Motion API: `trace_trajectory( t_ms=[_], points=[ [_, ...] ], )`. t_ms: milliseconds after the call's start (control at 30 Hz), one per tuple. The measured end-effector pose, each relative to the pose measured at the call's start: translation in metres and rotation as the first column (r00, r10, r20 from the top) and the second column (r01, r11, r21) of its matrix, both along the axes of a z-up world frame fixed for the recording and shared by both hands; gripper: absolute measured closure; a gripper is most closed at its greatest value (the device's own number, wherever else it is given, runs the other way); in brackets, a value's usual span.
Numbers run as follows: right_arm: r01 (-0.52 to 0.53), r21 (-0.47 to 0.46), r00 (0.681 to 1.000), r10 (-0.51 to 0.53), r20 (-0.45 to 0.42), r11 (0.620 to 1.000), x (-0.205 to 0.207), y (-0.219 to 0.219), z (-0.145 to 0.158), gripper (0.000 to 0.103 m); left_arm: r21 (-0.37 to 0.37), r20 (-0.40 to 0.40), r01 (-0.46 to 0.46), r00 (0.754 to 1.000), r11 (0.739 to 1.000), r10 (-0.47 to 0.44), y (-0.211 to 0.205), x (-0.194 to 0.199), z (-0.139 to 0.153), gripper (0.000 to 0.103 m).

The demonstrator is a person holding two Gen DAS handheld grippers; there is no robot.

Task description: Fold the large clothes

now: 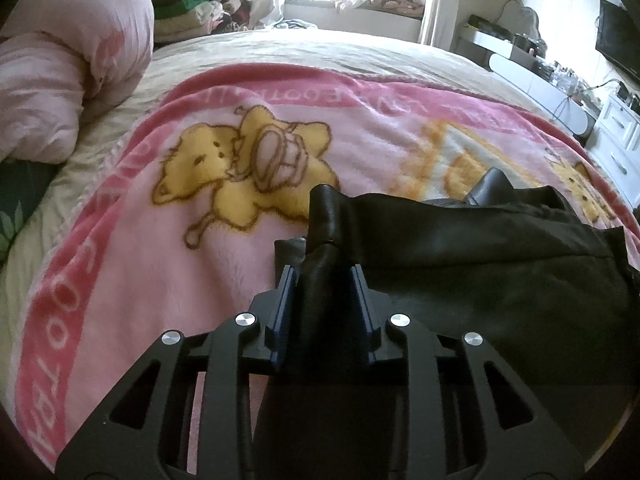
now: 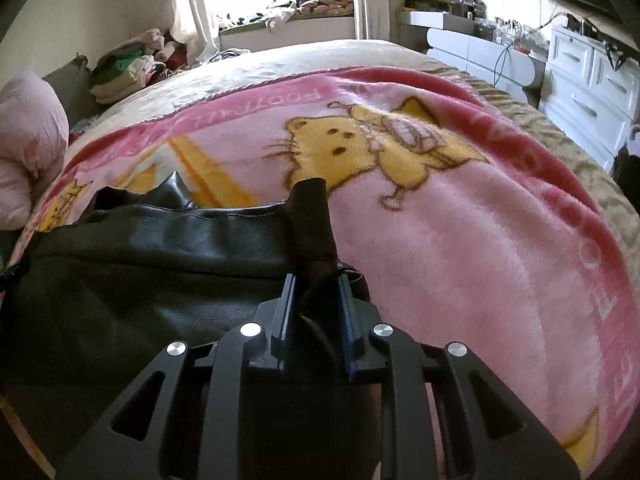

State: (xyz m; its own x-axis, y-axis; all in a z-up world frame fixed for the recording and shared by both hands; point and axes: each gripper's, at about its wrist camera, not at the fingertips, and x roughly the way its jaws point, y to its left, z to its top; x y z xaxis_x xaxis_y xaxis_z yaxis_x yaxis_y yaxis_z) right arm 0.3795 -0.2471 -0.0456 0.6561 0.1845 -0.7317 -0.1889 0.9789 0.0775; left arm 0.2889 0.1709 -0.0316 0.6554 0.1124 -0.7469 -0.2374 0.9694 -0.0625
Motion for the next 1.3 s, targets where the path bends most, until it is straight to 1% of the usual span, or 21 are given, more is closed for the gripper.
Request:
trace_trajectory(
  t_ms=[133,200,267,300,333,367,400,433,467,500,533,600,767,833,933,1033,1167,1200,1233,1300],
  points=[
    [0.001,0.012,1.0,-0.001,-0.008,1.0,0.0,-0.001,-0.003,0.082,-0.013,-0.013,-0.001,1.0,1.0,0.001,0.001,0.0,-0.007,0.079],
    [-0.004,0.022,1.0,0.004,0.009,1.0,-0.003,-0.002,0.001,0.076,-0.02,-0.01,-0.007,1.0,1.0,0.006,0.003,-0.002,-0.005,0.076],
    [0.014,0.038,1.0,-0.015,0.024,0.999,-0.008,-0.007,0.01,0.059,-0.008,-0.01,-0.032,0.999,0.999,0.032,0.007,-0.005,0.001,0.053],
    [0.028,0.056,0.999,-0.03,0.031,0.998,-0.012,-0.01,0.017,0.047,-0.008,-0.01,-0.039,0.999,0.999,0.039,0.009,-0.006,0.004,0.049],
    [0.029,0.092,0.998,-0.033,0.049,0.995,-0.017,-0.012,0.026,0.045,-0.02,-0.006,-0.049,0.999,0.999,0.049,0.013,-0.009,0.008,0.043],
    [0.025,0.109,0.998,-0.032,0.058,0.994,-0.021,-0.012,0.031,0.045,-0.031,-0.005,-0.054,0.999,0.998,0.054,0.016,-0.011,0.01,0.037],
    [0.016,0.128,0.997,-0.025,0.074,0.992,-0.027,-0.011,0.04,0.038,-0.041,-0.005,-0.065,0.998,0.997,0.064,0.02,-0.015,0.013,0.034],
    [0.004,0.134,0.996,-0.016,0.088,0.991,-0.033,-0.006,0.048,0.029,-0.041,-0.005,-0.074,0.997,0.996,0.074,0.021,-0.018,0.015,0.028],
    [-0.024,0.138,0.993,0.007,0.118,0.99,-0.041,0.001,0.058,0.027,-0.039,-0.005,-0.086,0.996,0.996,0.085,0.023,-0.023,0.018,0.021],
    [-0.044,0.137,0.99,0.025,0.139,0.99,-0.047,0.007,0.064,0.025,-0.038,0.0,-0.098,0.995,0.994,0.098,0.025,-0.029,0.022,0.017],
    [-0.072,0.132,0.986,0.051,0.157,0.989,-0.054,0.017,0.072,0.019,-0.041,0.007,-0.108,0.994,0.993,0.108,0.026,-0.035,0.025,0.009],
    [-0.121,0.13,0.98,0.098,0.173,0.984,-0.065,0.035,0.083,0.01,-0.054,0.019,-0.121,0.992,0.991,0.123,0.03,-0.047,0.031,0.009],
    [-0.225,0.119,0.964,0.204,0.169,0.967,-0.088,0.078,0.091,0.008,-0.072,0.049,-0.147,0.987,0.986,0.151,0.036,-0.067,0.047,0.009],
    [-0.267,0.111,0.954,0.247,0.167,0.957,-0.098,0.095,0.091,0.008,-0.082,0.044,-0.146,0.988,0.986,0.15,0.037,-0.07,0.051,0.009],
    [-0.314,0.098,0.942,0.297,0.159,0.944,-0.11,0.117,0.09,0.008,-0.072,0.052,-0.153,0.986,0.986,0.156,0.036,-0.077,0.058,0.009],
    [-0.345,0.089,0.932,0.33,0.149,0.934,-0.124,0.134,0.089,0.007,-0.084,0.054,-0.149,0.987,0.985,0.154,0.038,-0.083,0.059,0.009],
    [-0.382,0.06,0.917,0.37,0.148,0.922,-0.137,0.152,0.085,0.008,-0.093,0.033,-0.159,0.986,0.983,0.163,0.045,-0.086,0.054,0.009],
    [-0.392,0.028,0.911,0.384,0.15,0.919,-0.142,0.159,0.083,0.011,-0.098,0.032,-0.159,0.986,0.982,0.163,0.047,-0.085,0.054,0.009],
    [-0.393,0.0,0.909,0.389,0.15,0.919,-0.145,0.162,0.082,0.021,-0.108,0.034,-0.157,0.986,0.982,0.162,0.048,-0.085,0.053,0.009],
    [-0.389,-0.044,0.909,0.391,0.147,0.92,-0.151,0.168,0.079,0.031,-0.135,0.032,-0.144,0.988,0.98,0.15,0.05,-0.083,0.049,0.009]
  ],
)
